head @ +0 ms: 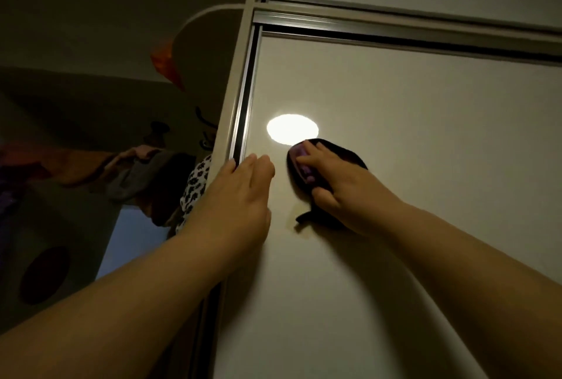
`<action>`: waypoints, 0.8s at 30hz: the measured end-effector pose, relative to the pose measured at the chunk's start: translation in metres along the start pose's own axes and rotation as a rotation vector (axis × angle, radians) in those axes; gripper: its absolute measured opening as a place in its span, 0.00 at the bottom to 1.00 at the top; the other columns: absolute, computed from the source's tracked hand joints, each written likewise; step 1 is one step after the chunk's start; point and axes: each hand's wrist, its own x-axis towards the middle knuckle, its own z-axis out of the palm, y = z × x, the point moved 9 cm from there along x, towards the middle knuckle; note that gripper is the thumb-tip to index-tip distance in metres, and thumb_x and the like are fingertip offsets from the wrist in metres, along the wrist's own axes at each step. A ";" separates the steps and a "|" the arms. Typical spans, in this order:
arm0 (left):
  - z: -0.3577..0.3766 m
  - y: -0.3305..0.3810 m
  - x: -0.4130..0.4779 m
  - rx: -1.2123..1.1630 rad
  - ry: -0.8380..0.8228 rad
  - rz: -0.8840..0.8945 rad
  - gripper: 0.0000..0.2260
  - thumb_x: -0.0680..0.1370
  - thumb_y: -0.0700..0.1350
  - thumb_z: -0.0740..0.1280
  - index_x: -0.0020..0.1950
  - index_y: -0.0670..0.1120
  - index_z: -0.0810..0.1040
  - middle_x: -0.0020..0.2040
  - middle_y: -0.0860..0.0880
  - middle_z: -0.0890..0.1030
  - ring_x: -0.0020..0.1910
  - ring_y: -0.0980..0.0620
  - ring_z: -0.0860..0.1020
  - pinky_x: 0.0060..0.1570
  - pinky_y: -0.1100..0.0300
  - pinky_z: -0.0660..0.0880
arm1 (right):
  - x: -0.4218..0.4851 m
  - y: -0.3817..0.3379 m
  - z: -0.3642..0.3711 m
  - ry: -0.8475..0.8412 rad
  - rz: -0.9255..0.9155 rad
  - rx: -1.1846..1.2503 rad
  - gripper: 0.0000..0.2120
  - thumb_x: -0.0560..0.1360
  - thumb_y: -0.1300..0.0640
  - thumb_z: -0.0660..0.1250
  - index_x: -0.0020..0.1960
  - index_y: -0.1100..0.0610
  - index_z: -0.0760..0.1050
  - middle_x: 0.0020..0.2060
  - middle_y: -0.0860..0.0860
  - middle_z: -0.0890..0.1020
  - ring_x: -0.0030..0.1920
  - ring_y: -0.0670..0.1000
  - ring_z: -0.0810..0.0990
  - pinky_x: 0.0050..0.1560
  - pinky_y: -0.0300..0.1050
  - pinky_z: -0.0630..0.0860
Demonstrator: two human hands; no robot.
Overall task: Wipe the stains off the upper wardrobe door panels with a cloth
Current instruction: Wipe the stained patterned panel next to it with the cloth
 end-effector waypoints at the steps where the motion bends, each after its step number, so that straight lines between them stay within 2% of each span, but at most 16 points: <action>1: -0.002 -0.001 -0.001 0.059 -0.005 0.018 0.21 0.77 0.40 0.60 0.69 0.46 0.59 0.67 0.47 0.66 0.64 0.52 0.59 0.63 0.67 0.42 | -0.001 0.009 -0.004 -0.006 0.034 -0.011 0.27 0.74 0.53 0.61 0.71 0.43 0.58 0.75 0.42 0.53 0.74 0.46 0.51 0.69 0.45 0.57; 3: -0.011 -0.004 -0.003 0.194 -0.001 0.074 0.23 0.79 0.42 0.57 0.73 0.46 0.56 0.74 0.47 0.59 0.72 0.52 0.52 0.65 0.62 0.34 | 0.007 0.016 -0.010 0.012 0.092 -0.014 0.27 0.75 0.54 0.60 0.71 0.43 0.58 0.75 0.42 0.53 0.74 0.47 0.51 0.68 0.45 0.57; 6: -0.014 -0.013 -0.007 0.446 -0.044 0.099 0.25 0.80 0.50 0.51 0.75 0.48 0.48 0.76 0.47 0.47 0.74 0.50 0.43 0.68 0.50 0.32 | 0.021 0.001 -0.007 0.090 0.142 0.000 0.26 0.75 0.54 0.59 0.72 0.47 0.58 0.76 0.46 0.52 0.75 0.50 0.50 0.70 0.48 0.54; 8: -0.006 -0.020 -0.011 0.562 -0.102 0.096 0.26 0.79 0.53 0.46 0.76 0.49 0.43 0.76 0.47 0.41 0.73 0.50 0.37 0.67 0.46 0.32 | 0.019 -0.020 0.008 0.105 0.103 -0.011 0.27 0.76 0.52 0.60 0.73 0.49 0.57 0.76 0.49 0.52 0.75 0.51 0.49 0.71 0.48 0.52; 12: 0.003 -0.027 -0.015 0.617 -0.110 0.092 0.28 0.76 0.54 0.41 0.75 0.49 0.50 0.76 0.46 0.47 0.73 0.49 0.42 0.67 0.44 0.35 | -0.019 -0.044 0.038 0.049 -0.035 -0.087 0.29 0.75 0.47 0.58 0.74 0.48 0.55 0.76 0.48 0.52 0.74 0.46 0.46 0.71 0.48 0.51; 14: 0.006 -0.025 -0.016 0.625 -0.122 0.090 0.28 0.75 0.54 0.41 0.75 0.48 0.54 0.75 0.46 0.52 0.74 0.48 0.46 0.68 0.44 0.38 | -0.038 -0.037 0.038 0.034 -0.064 -0.123 0.29 0.73 0.45 0.55 0.73 0.48 0.56 0.75 0.48 0.54 0.74 0.46 0.49 0.69 0.47 0.54; 15: 0.006 -0.023 -0.016 0.618 -0.127 0.091 0.28 0.75 0.54 0.41 0.75 0.49 0.53 0.76 0.46 0.51 0.74 0.48 0.46 0.68 0.43 0.38 | -0.044 -0.030 0.036 0.029 -0.064 -0.138 0.30 0.72 0.44 0.54 0.73 0.48 0.58 0.75 0.48 0.55 0.74 0.47 0.51 0.69 0.48 0.56; 18: 0.008 -0.020 -0.015 0.623 -0.120 0.094 0.29 0.75 0.55 0.38 0.75 0.48 0.46 0.76 0.47 0.44 0.73 0.49 0.40 0.67 0.44 0.34 | -0.044 -0.003 0.014 0.085 0.019 -0.126 0.28 0.72 0.46 0.55 0.72 0.49 0.61 0.74 0.49 0.59 0.74 0.51 0.56 0.70 0.54 0.60; 21: 0.009 -0.020 -0.014 0.620 -0.129 0.085 0.29 0.75 0.55 0.37 0.75 0.48 0.43 0.76 0.47 0.41 0.73 0.49 0.38 0.66 0.44 0.32 | -0.020 0.017 0.001 0.125 0.233 -0.084 0.27 0.76 0.51 0.59 0.73 0.49 0.57 0.76 0.48 0.53 0.75 0.50 0.49 0.73 0.53 0.52; 24: 0.013 -0.016 -0.016 0.602 -0.136 0.090 0.29 0.74 0.55 0.36 0.75 0.48 0.41 0.75 0.47 0.40 0.73 0.49 0.37 0.66 0.45 0.32 | -0.008 -0.007 0.016 0.150 0.232 -0.032 0.28 0.75 0.51 0.59 0.74 0.48 0.55 0.76 0.48 0.51 0.75 0.50 0.47 0.72 0.54 0.49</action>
